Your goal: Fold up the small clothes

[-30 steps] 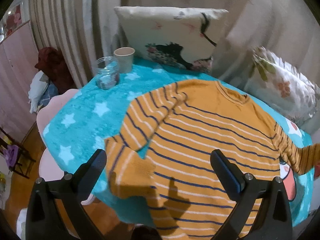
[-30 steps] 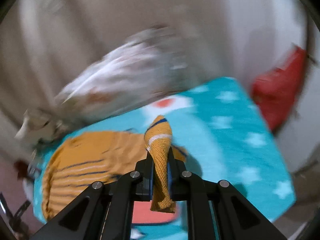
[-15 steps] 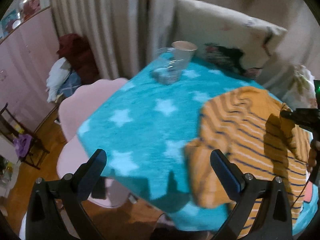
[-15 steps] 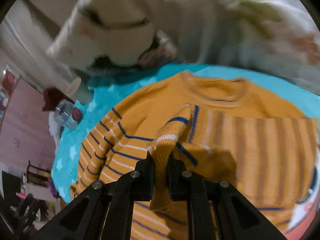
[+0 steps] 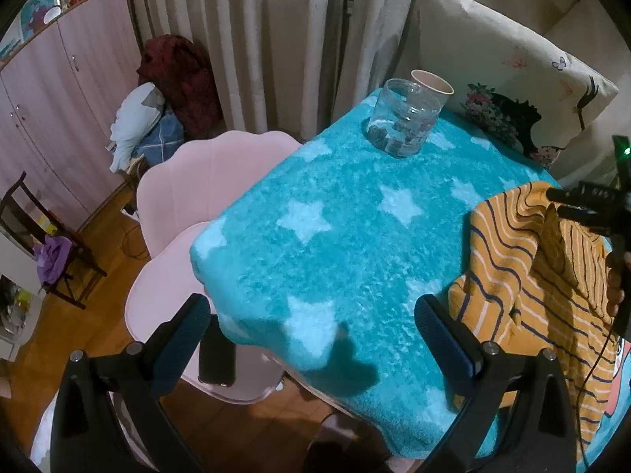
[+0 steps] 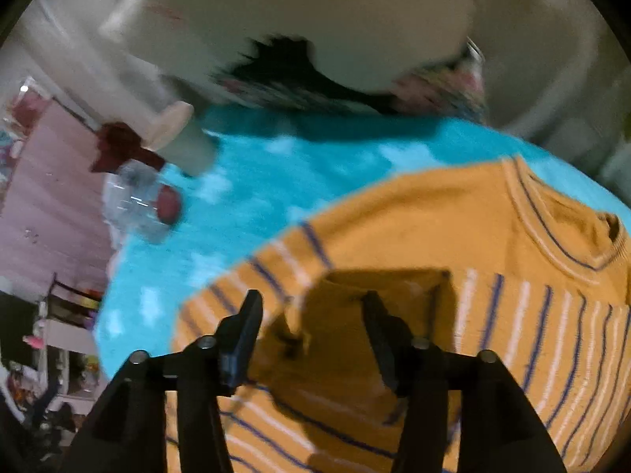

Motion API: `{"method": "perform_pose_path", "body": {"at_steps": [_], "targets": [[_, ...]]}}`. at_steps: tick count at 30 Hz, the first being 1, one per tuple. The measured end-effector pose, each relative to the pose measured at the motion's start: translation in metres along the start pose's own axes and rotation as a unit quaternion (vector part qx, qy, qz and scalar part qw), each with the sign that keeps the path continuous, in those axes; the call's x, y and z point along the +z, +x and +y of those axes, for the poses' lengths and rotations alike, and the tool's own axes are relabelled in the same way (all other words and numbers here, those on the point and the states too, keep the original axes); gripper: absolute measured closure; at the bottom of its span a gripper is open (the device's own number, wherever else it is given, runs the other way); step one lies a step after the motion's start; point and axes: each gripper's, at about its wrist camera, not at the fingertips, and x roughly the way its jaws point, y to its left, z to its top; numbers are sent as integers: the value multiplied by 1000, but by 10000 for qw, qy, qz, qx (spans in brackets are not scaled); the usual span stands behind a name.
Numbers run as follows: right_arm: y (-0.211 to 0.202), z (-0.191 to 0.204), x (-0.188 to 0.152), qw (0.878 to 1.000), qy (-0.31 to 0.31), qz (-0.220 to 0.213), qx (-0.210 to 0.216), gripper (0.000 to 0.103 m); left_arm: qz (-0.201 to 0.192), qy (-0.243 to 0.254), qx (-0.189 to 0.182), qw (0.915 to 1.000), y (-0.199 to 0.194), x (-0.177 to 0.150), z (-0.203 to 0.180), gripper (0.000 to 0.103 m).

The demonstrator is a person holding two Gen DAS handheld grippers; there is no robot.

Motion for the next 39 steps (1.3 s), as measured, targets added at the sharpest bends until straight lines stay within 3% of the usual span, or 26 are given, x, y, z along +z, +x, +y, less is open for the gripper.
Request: {"method": "perform_pose_path", "body": {"at_steps": [4,7,10,16,17,18,19,22,27,32,36,39], "targets": [[-17,36,-20,9994,-249,47,253,42,28,-21,-6,10000,4,1,3,0],[-21,71,-56,9936,-683,413,793,39,64,-66,-23,10000,8,2,6,0],[-18,101,-100,9849,-1111,783,1069,39,55,-93,-67,9999,8,3,7,0],[14,123,-152,9777,-1702,1194,289,39,40,-115,-71,9999,6,0,15,0],[19,122,-156,9772,-1694,1255,247,46,49,-145,-72,9999,6,0,18,0],[19,123,-159,9769,-1708,1261,235,76,52,-170,-68,9998,7,0,20,0],[18,123,-158,9770,-1724,1238,202,89,49,-196,-57,9998,7,0,23,0],[-3,138,-154,9779,-1870,894,264,92,43,-280,-42,9996,7,0,29,0],[-38,187,-137,9719,-2120,494,898,93,-10,-418,28,9991,3,2,38,0],[-67,225,-87,9673,-1949,-55,1623,93,-165,-503,189,9984,-8,6,47,0],[-135,210,-42,9614,-1549,-819,2120,93,-252,-548,276,9978,-11,8,46,0],[-203,163,-18,9560,-1169,-1511,2224,93,-242,-520,267,9980,-9,8,35,0]]}}
